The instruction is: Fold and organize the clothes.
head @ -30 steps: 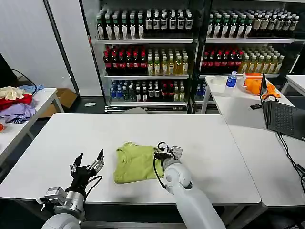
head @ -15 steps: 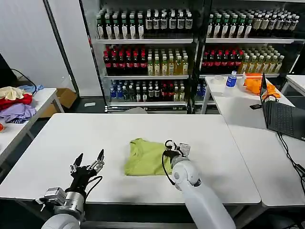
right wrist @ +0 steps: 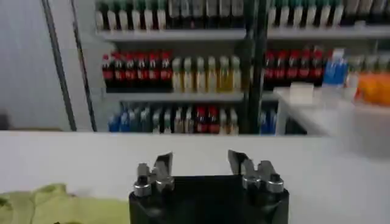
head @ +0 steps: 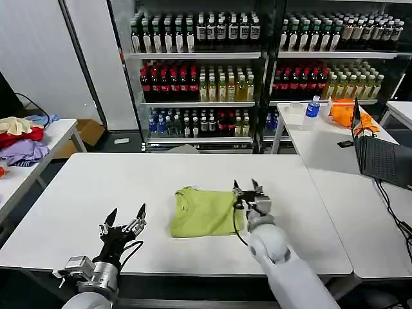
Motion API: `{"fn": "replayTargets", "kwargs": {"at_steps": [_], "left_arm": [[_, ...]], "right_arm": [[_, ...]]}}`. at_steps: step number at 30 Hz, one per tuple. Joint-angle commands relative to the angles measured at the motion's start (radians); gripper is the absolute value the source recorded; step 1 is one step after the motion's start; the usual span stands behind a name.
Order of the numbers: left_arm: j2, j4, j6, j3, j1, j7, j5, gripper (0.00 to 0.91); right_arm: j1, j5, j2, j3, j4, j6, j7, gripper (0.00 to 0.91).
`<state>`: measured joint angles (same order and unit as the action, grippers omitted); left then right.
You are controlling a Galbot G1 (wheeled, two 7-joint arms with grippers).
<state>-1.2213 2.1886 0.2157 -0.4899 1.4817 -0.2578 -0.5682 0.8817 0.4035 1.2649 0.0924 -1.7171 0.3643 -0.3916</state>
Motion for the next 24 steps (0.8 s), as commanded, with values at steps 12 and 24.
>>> {"fn": "replayTargets", "kwargs": {"at_steps": [12,24], "left_arm": [[0.036,0.006,0.008,0.031,-0.037,0.022,0.089,0.907],[0.061,0.055,0.007,0.043,-0.010,0.036,0.133,0.907]], "right_arm": [[0.778,-0.329,-0.015,0.470,-0.628,-0.248,0.195,0.907],[0.899,-0.406,0.084,0.499,-0.694,-0.272,0.206,0.907]]}}
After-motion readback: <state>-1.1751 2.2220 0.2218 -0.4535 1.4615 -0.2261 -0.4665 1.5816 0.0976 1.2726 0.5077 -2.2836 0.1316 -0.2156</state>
